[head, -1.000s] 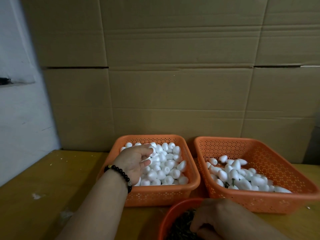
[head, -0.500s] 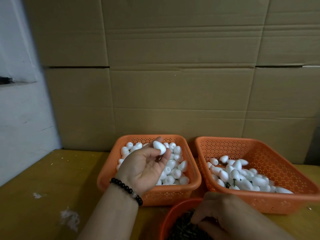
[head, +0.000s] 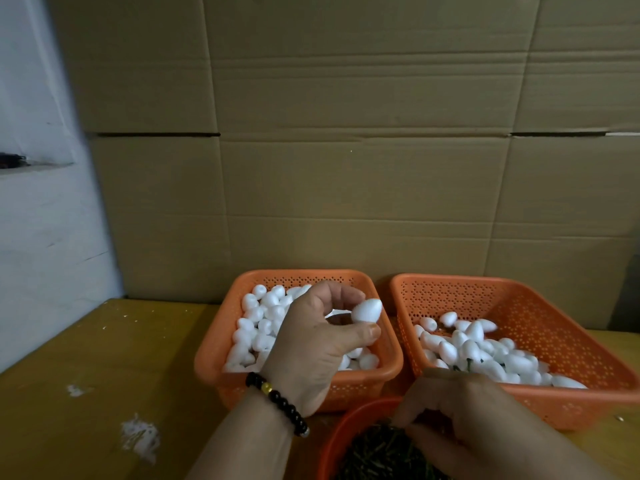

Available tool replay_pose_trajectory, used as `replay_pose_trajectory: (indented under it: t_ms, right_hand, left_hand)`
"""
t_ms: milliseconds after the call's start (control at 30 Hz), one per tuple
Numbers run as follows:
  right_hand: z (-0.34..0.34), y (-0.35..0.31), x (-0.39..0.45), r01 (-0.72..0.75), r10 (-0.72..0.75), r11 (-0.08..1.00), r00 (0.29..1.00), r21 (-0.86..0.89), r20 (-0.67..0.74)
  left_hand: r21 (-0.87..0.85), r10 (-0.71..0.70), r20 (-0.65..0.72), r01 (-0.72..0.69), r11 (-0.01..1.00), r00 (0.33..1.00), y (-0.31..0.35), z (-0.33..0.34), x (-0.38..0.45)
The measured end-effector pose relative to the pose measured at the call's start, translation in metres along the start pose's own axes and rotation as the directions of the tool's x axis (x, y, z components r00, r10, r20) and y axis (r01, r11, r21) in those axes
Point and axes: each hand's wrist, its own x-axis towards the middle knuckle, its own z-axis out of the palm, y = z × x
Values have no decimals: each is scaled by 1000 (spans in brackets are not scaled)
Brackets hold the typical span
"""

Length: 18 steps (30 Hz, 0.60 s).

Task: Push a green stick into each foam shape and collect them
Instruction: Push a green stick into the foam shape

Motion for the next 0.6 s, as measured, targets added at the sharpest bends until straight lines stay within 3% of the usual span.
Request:
replay_pose_trajectory:
  t_ms: [33, 67, 100, 233, 600]
  right_hand:
    - [-20, 10, -12, -29, 29, 1000, 998, -7, 47]
    - [-39, 24, -17, -164, 164, 986, 986, 2, -31]
    - [-42, 31, -20, -190, 184, 980, 979, -57, -89]
    - [-39, 32, -20, -142, 133, 987, 984, -73, -120]
    - [-47, 40, -20, -214, 225, 971, 968, 102, -108]
  left_hand:
    - [30, 19, 3, -19, 999, 1000, -1, 2, 0]
    - [51, 45, 7, -45, 998, 999, -3, 3, 0]
    - [70, 77, 11, -78, 994, 997, -4, 4, 0]
    - [231, 188, 11, -186, 955, 982, -7, 9, -1]
    - [430, 296, 152, -333, 839, 943, -7, 23, -11]
